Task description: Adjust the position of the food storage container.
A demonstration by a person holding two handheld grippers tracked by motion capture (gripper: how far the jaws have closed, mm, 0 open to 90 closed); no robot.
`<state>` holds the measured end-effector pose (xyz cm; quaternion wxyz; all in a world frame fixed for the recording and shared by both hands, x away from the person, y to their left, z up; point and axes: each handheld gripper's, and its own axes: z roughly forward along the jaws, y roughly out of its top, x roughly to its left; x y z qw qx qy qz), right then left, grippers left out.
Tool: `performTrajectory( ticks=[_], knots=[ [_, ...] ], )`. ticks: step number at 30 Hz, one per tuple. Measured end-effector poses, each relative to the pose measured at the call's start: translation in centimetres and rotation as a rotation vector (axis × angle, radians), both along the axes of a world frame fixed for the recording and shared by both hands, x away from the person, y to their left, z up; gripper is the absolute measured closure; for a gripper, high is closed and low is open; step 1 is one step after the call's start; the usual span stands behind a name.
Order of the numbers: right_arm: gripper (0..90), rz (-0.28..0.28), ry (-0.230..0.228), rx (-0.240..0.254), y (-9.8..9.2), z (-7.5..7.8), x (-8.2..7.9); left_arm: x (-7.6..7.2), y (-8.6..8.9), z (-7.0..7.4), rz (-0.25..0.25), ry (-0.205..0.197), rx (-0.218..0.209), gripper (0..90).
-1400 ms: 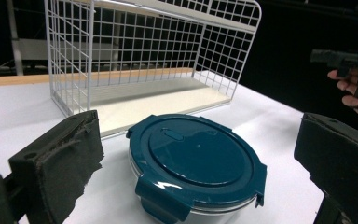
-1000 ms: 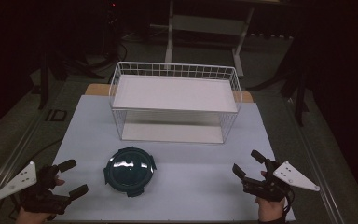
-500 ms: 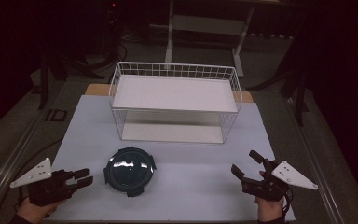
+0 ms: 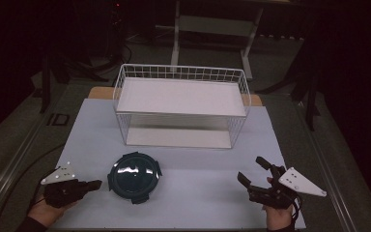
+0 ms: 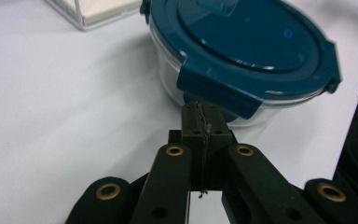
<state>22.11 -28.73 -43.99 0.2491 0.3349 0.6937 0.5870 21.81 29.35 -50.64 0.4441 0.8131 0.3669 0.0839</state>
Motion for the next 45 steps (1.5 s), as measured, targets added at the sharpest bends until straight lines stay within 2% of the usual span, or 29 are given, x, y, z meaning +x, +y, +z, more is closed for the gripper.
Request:
performTrajectory(
  ticks=[5,11,13,16,22,28,32,38,45],
  knots=[
    [14.4,0.011,0.014,-0.002,0.1,-0.2,0.1,0.4,-0.4,0.2,-0.009,0.007,-0.003,90.0],
    [14.4,0.017,0.011,-0.008,0.2,-0.2,0.1,0.9,-1.3,0.0,-0.029,0.024,0.024,90.0],
    [14.5,0.020,0.016,-0.008,0.2,-0.2,0.1,1.2,-1.2,0.0,-0.018,0.026,0.004,90.0],
    [14.4,0.024,0.017,-0.012,0.3,-0.3,0.2,1.5,-1.5,0.2,-0.019,0.023,0.021,90.0],
    [14.5,0.026,0.017,-0.010,0.3,-0.3,0.1,2.2,-2.0,0.2,-0.025,0.037,0.007,90.0],
    [14.4,0.028,0.022,-0.011,0.3,-0.3,0.2,2.3,-2.6,0.7,-0.032,0.029,0.054,90.0],
    [14.4,0.027,0.026,-0.001,0.2,-0.4,0.2,2.4,-2.5,0.5,-0.026,0.046,0.048,90.0],
    [14.4,0.033,0.031,-0.006,0.4,-0.4,0.2,2.7,-2.9,0.7,-0.024,0.051,0.055,90.0],
    [14.4,0.036,0.035,-0.005,0.5,-0.5,0.3,3.4,-4.2,0.9,-0.053,0.057,0.064,90.0]
  ],
)
